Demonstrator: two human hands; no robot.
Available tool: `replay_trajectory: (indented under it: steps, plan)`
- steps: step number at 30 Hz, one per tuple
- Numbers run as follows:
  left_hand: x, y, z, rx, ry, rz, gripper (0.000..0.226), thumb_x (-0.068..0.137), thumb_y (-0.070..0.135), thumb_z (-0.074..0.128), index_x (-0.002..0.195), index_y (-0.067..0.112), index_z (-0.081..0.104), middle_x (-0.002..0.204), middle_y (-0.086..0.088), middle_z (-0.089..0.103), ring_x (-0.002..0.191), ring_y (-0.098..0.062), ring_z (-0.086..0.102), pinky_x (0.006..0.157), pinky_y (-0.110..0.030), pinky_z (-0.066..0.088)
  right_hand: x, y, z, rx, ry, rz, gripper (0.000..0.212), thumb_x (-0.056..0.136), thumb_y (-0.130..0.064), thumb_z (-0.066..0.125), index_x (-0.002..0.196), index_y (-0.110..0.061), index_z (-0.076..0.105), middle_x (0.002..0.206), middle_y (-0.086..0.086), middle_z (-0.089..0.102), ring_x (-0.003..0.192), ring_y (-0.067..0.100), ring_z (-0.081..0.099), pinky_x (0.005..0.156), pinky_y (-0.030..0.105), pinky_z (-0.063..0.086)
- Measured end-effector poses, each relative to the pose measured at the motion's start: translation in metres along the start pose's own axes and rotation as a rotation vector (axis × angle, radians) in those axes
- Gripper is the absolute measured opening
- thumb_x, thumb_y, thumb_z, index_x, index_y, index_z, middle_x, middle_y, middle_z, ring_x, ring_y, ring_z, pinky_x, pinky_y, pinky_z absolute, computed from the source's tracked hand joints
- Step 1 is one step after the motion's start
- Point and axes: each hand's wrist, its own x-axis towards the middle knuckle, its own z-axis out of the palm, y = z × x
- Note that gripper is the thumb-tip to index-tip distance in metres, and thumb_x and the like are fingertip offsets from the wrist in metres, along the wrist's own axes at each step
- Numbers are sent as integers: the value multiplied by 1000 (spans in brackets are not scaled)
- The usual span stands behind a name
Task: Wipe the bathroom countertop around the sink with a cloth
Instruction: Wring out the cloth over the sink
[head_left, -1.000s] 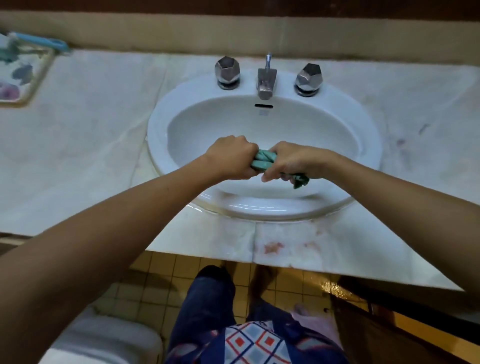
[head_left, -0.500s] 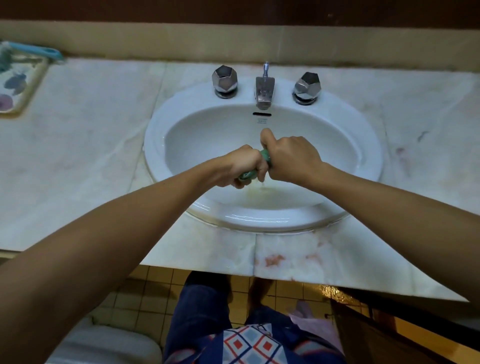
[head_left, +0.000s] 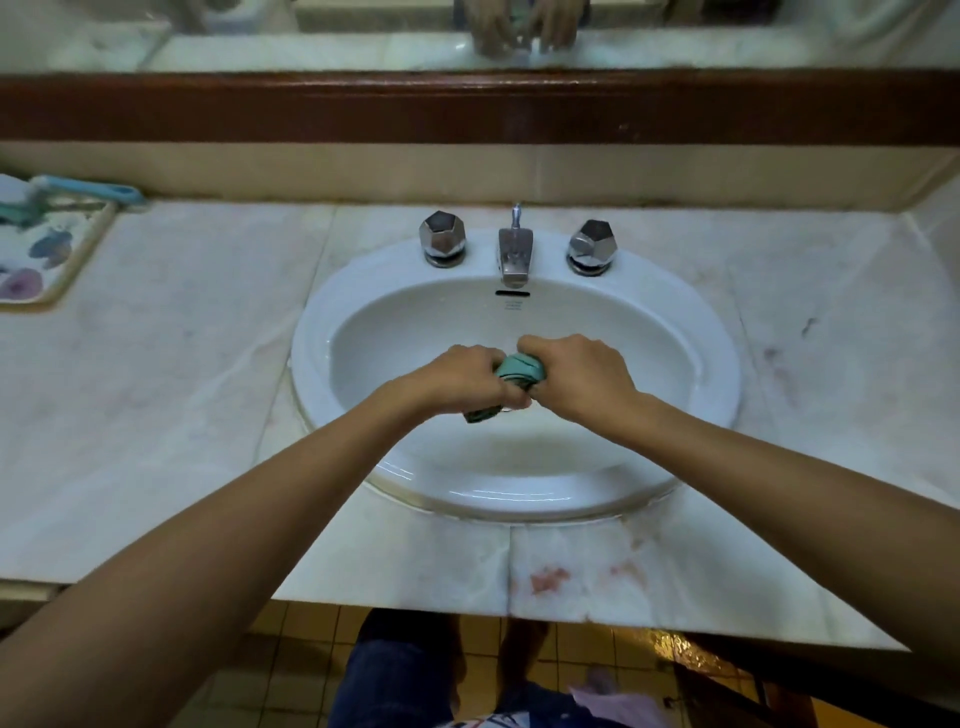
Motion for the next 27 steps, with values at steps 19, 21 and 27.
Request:
replay_trajectory:
  steps: [19, 21, 27]
  plan:
    - [14, 13, 9, 693, 445, 330, 12, 80, 29, 57, 82, 18, 62, 67, -2, 54, 58, -26, 44, 54, -28, 28, 19, 29, -36, 647, -810, 165, 20, 81, -12, 68, 68, -14, 53, 53, 6, 40, 42, 18, 32, 43, 23, 24]
    - [17, 20, 6, 560, 246, 213, 8, 77, 24, 58, 74, 17, 61, 64, -1, 47, 60, -25, 47, 52, -27, 30, 20, 26, -27, 457, -647, 100, 16, 76, -14, 68, 68, -12, 54, 57, 6, 49, 45, 19, 40, 44, 24, 30]
    - [34, 21, 11, -187, -185, -52, 30, 61, 2, 67, 46, 10, 42, 48, -8, 37, 44, -21, 29, 46, -24, 23, 19, 29, -3, -47, -164, -75, 19, 74, -24, 64, 87, -16, 53, 67, -1, 45, 64, 26, 53, 48, 28, 33]
